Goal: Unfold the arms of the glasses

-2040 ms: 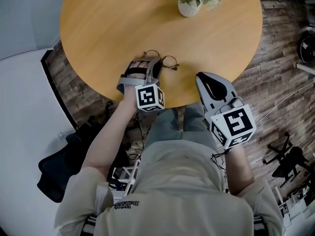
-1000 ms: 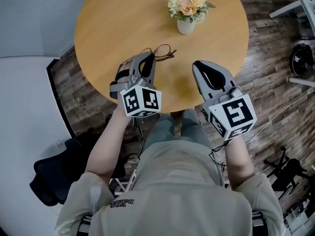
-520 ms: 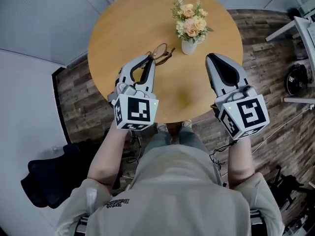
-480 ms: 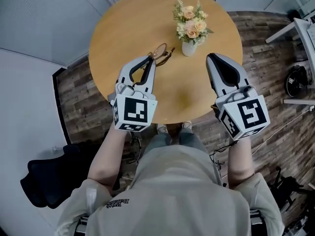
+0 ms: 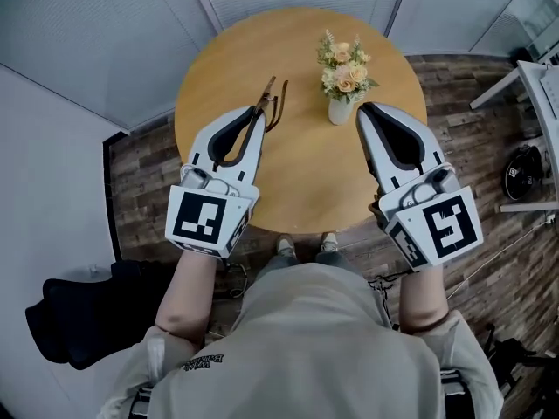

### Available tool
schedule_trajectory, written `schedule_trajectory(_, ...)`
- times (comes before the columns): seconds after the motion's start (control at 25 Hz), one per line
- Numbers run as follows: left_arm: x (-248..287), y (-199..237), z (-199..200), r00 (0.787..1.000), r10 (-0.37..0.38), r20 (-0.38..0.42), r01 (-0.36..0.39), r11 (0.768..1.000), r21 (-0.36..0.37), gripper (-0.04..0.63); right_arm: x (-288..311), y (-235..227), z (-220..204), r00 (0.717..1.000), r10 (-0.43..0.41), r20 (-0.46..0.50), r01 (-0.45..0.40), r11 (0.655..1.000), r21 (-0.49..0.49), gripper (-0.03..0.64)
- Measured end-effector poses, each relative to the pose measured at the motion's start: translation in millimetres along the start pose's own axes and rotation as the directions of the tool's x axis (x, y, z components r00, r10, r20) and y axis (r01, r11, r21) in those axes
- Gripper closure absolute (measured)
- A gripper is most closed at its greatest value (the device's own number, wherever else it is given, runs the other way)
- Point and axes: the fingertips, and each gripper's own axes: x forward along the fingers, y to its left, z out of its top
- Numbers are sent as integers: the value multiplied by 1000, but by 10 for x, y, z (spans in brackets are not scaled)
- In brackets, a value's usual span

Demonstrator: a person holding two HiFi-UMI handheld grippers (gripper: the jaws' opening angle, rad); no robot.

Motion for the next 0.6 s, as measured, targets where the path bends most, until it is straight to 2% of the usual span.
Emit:
schedule_trajectory(0.16,-205,44,127,998,11,54,-5,993,-118,554,-13,145,148,999,44,24,-44,999,-7,580)
schedule_trajectory(0.36,-442,86,67,997,44,56,-31,977,-211,554,-17,333,225,994,106,35,-106,994,-12,580)
schedule_trajectory(0.6,-658,80,-50,996,58,74,-28,932,-362,554,1,517,101,986,169,-8,-169,986,2,580)
